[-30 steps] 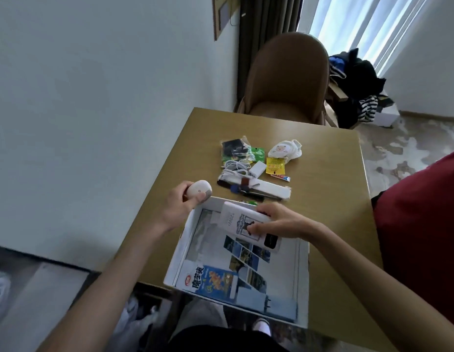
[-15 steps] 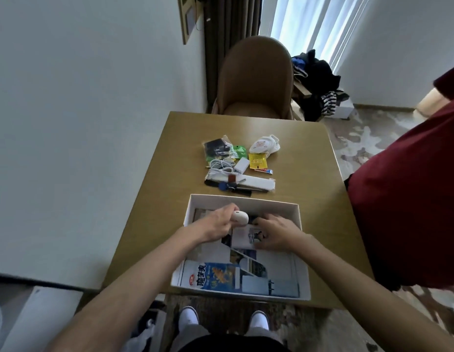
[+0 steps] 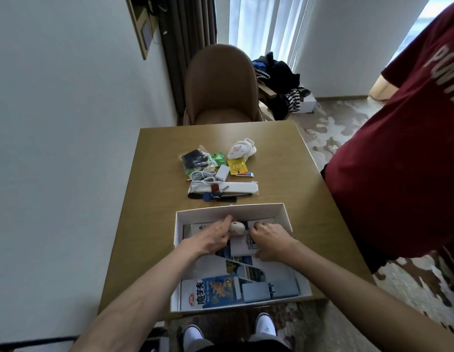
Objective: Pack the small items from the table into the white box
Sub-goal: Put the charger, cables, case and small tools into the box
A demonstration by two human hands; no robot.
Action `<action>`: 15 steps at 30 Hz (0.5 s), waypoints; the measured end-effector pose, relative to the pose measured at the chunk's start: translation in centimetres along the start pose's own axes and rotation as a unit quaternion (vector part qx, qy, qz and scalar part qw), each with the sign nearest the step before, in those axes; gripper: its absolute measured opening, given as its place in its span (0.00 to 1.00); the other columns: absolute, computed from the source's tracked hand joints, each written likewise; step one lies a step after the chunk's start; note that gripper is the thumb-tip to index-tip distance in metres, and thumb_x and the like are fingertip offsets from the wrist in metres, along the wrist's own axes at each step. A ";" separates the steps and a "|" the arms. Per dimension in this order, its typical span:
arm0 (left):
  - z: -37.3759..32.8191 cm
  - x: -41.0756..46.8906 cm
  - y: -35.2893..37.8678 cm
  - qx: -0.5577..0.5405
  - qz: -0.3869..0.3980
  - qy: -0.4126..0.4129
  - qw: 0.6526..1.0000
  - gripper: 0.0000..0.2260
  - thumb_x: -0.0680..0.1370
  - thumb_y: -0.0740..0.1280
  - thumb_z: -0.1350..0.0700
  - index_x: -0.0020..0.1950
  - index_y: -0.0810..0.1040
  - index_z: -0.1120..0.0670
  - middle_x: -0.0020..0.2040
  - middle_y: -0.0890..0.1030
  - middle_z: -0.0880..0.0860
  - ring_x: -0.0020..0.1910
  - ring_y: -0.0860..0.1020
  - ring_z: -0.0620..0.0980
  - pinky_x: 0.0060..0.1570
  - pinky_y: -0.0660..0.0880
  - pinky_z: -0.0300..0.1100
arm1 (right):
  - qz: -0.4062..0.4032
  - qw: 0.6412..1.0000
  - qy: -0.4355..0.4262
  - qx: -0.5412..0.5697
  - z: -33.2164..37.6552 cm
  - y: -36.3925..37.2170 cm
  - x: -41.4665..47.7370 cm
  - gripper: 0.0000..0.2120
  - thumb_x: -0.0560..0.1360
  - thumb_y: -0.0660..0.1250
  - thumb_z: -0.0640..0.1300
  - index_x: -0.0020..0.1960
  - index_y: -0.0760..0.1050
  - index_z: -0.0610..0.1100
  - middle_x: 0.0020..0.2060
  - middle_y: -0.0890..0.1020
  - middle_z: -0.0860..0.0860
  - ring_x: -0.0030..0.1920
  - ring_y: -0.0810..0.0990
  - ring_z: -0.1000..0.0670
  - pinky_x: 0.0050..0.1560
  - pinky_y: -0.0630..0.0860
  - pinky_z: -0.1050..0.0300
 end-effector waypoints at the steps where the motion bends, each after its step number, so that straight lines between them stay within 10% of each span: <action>1: 0.4 -0.2 -0.2 0.004 -0.005 -0.005 1.000 0.06 0.79 0.56 0.56 0.54 0.61 0.46 0.50 0.74 0.52 0.44 0.72 0.48 0.44 0.67 0.43 | -0.002 1.000 0.000 0.000 0.1 0.0 -0.1 0.26 0.70 0.72 0.51 0.64 0.70 0.43 0.57 0.76 0.44 0.55 0.78 0.43 0.51 0.77 0.49; 15: 1.8 -3.2 -0.7 -0.046 -0.095 -0.100 0.989 0.12 0.79 0.64 0.50 0.59 0.67 0.51 0.54 0.76 0.54 0.51 0.76 0.50 0.53 0.75 0.49 | -0.144 0.988 -0.039 0.040 -0.6 -1.6 -0.4 0.16 0.72 0.69 0.39 0.59 0.75 0.42 0.56 0.75 0.45 0.56 0.74 0.45 0.50 0.77 0.52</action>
Point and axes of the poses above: each hand's wrist, its own x-axis towards the middle knuckle, its own y-axis out of the palm, z = x × y, the point moved 6 cm from there along x, towards the middle knuckle
